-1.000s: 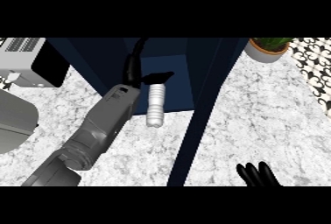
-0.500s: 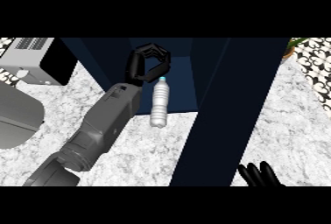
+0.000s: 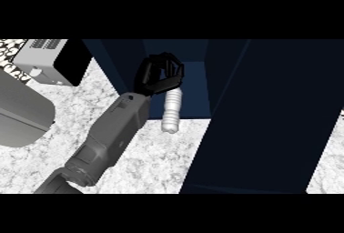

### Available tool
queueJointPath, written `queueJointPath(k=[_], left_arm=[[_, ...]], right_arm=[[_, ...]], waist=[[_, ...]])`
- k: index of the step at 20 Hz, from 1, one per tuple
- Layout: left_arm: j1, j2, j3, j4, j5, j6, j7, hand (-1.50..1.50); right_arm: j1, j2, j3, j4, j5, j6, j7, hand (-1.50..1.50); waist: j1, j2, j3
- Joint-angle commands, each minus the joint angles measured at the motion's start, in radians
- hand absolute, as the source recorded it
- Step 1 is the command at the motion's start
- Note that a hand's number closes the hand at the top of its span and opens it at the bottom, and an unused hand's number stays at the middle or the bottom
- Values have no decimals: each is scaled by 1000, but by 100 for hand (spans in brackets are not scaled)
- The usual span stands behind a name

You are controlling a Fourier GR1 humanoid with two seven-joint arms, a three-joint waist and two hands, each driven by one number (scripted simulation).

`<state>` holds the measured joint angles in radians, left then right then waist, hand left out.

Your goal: Pick up the bottled water, place it into the cabinet and close the cabinet

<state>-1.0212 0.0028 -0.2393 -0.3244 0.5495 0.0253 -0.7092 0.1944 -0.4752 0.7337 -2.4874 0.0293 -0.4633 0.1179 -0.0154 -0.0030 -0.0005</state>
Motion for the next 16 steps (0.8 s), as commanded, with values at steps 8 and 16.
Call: queueJointPath(k=[8,16], left_arm=[[277,90,-8,-398,48,-97,127,150],[566,114,-95,-689,36,-95,180,150]], right_arm=[[34,-70,-12,-124,52,-33,69,-150],[4,-126,54,-146,80,8,121,150]], waist=[[48,-18,0],[49,-18,-2]])
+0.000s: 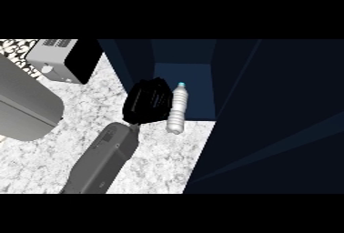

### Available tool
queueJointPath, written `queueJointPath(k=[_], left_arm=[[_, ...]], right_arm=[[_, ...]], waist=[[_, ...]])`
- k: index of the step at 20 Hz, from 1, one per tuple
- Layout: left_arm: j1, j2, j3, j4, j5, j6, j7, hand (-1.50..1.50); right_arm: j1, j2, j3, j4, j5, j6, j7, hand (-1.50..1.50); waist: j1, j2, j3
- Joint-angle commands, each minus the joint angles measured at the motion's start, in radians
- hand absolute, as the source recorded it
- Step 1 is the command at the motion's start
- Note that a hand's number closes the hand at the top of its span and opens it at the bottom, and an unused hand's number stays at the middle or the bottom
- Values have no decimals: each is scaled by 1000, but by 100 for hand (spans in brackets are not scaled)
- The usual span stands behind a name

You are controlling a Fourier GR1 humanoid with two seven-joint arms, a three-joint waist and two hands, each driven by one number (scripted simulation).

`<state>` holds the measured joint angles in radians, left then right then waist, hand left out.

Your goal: Pick up the bottled water, place it into the cabinet and close the cabinet

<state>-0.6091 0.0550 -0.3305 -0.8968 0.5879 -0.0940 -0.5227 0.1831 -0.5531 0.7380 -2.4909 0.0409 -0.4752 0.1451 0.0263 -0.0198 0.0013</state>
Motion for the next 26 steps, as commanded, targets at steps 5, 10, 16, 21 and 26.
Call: queueJointPath(k=[5,10,16,21,26], left_arm=[[295,181,12,-323,60,-32,86,150],[508,268,6,-561,61,-20,81,150],[739,376,62,-769,113,-56,75,150],[805,473,184,-847,208,-104,118,150],[918,499,237,-923,248,-161,109,150]], right_arm=[[-50,-45,128,-112,-22,118,84,150],[-122,12,192,-87,-7,141,127,150],[-234,102,183,-103,12,111,289,150],[-395,245,193,5,92,77,369,150],[-628,454,74,148,72,66,546,150]], waist=[[34,-1,-2],[31,0,-2],[18,5,-4],[2,10,-5],[-3,16,-4]])
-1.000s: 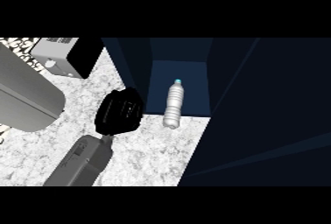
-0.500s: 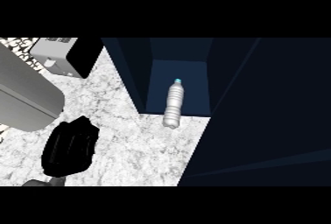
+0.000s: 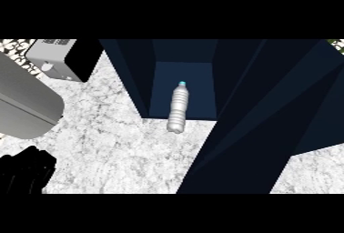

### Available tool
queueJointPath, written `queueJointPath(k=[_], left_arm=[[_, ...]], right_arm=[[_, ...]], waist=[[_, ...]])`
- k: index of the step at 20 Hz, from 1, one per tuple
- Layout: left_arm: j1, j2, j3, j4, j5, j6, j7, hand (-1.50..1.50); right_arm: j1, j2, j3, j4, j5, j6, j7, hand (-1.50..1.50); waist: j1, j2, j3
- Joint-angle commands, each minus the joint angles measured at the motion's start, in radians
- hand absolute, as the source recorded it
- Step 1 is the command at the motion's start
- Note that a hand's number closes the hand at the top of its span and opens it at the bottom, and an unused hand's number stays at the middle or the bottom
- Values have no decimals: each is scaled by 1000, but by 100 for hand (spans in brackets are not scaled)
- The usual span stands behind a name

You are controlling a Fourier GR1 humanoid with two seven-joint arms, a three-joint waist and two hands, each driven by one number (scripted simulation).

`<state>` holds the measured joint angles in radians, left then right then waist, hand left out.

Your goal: Pick up the bottled water, place it into the cabinet and close the cabinet

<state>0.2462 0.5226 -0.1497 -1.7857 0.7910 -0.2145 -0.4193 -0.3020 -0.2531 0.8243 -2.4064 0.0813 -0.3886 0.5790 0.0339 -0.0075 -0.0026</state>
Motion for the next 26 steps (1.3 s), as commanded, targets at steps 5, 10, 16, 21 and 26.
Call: queueJointPath(k=[5,10,16,21,26], left_arm=[[95,53,112,-41,77,-89,19,150],[186,45,169,-40,68,-148,-11,150],[157,62,240,25,115,-226,15,150],[218,23,259,-44,96,-212,33,150],[182,33,292,-7,123,-255,62,150]], right_arm=[[-321,248,-218,325,-95,-2,56,150],[-511,252,-325,489,-156,-12,64,150],[-529,253,-449,768,-257,137,-157,150],[-585,234,-562,904,-283,236,-162,150],[-671,253,-589,1157,-284,248,-283,150]], waist=[[-7,10,2],[-8,8,2],[-14,12,2],[-16,9,3],[-11,12,2]])
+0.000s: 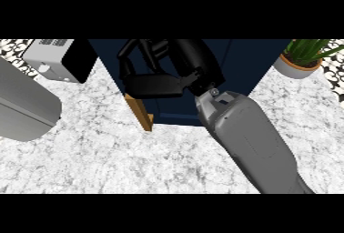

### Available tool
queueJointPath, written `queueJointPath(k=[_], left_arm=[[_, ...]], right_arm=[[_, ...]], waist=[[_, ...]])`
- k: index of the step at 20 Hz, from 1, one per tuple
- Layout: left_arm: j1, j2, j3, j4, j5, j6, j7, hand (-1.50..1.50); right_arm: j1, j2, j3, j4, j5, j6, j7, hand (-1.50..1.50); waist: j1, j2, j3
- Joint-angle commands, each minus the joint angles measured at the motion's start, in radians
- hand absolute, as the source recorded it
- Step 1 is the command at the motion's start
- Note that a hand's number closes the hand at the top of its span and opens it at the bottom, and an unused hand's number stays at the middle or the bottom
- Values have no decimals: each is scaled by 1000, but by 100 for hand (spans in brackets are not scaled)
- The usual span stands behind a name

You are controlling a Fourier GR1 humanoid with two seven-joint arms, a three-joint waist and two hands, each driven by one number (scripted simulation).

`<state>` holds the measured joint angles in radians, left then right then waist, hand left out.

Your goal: Pick up the bottled water, place it into the cabinet and close the cabinet

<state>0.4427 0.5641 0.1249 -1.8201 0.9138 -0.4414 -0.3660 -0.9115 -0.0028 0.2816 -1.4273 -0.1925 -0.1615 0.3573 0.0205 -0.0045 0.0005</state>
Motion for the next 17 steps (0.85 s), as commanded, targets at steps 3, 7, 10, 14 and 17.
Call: queueJointPath(k=[3,7,10,14,17], left_arm=[[-3,-18,-11,-39,-10,1,35,150],[-32,25,41,28,47,-54,48,150],[-70,8,35,59,23,-61,27,150],[-65,5,19,53,31,-63,44,150],[-87,11,19,36,20,-42,57,150]], right_arm=[[-98,-28,-114,276,-19,76,-111,150],[-84,-1,-60,344,4,32,-156,150],[-94,-23,-76,376,4,22,-183,150],[-95,-52,-87,418,7,36,-205,150],[-107,-49,-96,434,-12,57,-218,150]], waist=[[13,13,0],[15,16,-1],[12,20,-2],[19,24,-3],[18,23,-2]])
